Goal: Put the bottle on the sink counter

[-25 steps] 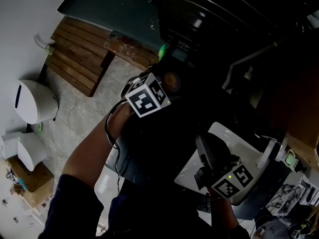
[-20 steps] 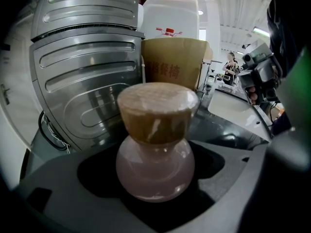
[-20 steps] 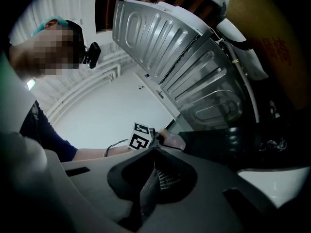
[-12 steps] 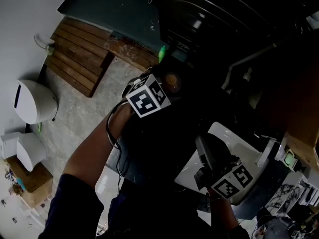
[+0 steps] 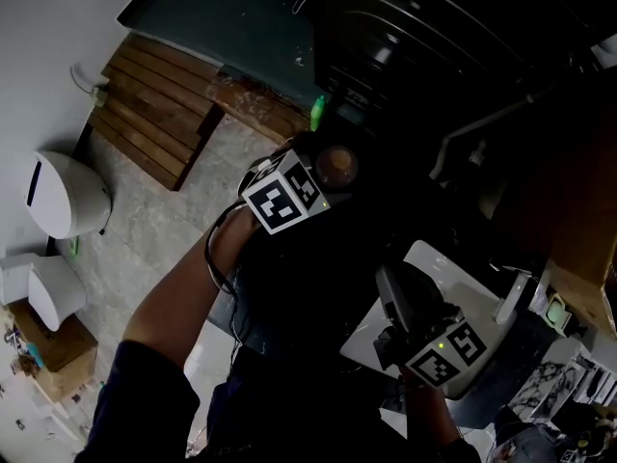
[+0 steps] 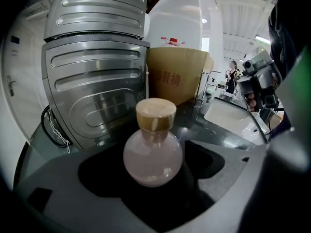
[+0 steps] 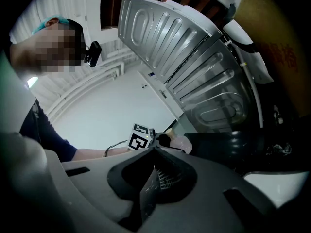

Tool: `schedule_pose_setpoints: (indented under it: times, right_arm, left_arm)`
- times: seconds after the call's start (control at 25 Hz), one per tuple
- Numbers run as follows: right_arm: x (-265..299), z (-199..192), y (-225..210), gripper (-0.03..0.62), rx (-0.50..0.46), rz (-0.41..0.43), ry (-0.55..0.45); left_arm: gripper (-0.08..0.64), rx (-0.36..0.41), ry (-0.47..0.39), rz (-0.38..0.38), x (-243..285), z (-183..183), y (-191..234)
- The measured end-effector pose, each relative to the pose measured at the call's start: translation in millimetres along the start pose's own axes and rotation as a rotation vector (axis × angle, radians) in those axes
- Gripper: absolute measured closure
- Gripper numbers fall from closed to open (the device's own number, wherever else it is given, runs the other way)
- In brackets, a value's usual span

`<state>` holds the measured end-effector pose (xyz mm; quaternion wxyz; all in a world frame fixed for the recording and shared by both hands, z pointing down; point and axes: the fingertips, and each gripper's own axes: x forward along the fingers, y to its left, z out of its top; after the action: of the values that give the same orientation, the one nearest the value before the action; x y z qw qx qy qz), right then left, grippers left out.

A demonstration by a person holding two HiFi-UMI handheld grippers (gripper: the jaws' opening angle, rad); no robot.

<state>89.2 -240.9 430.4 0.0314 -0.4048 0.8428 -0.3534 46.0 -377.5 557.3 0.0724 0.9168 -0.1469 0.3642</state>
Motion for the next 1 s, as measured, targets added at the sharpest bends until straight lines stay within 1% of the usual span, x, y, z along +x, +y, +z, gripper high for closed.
schedule_pose_setpoints:
  times: [0.16,0.36,0.44,0.68,0.76,0.96,1.0]
  right_arm:
    - [0,6,10,0.566,-0.014,0.008,-0.009]
    - [1,15,26,0.566,-0.041,0.019,-0.023]
    - [0,18,32,0.566,-0.05,0.023,-0.028]
    - [-1,23,50,0.566,-0.083,0.033,-0.037]
    - [-2,25,56,0.566,-0.095,0.036,-0.041]
    - [-3,31,71,0.566,-0.126,0.043,-0.052]
    - [-3,32,74,0.566,-0.133,0.044,-0.056]
  left_arm:
    - [0.161,-0.021,-0.025,0.017,-13,2,-4]
    - [0.163,-0.074,-0.05,0.043,-37,0,-11]
    - [0.194,-0.093,-0.077,0.057,-49,3,-16]
    - [0.293,-0.112,-0.157,0.102,-80,11,-32]
    - [0.343,-0.128,-0.188,0.121,-90,12,-38]
    - [0.409,-0.17,-0.257,0.159,-116,14,-52]
    - [0.434,-0.178,-0.271,0.17,-122,15,-53]
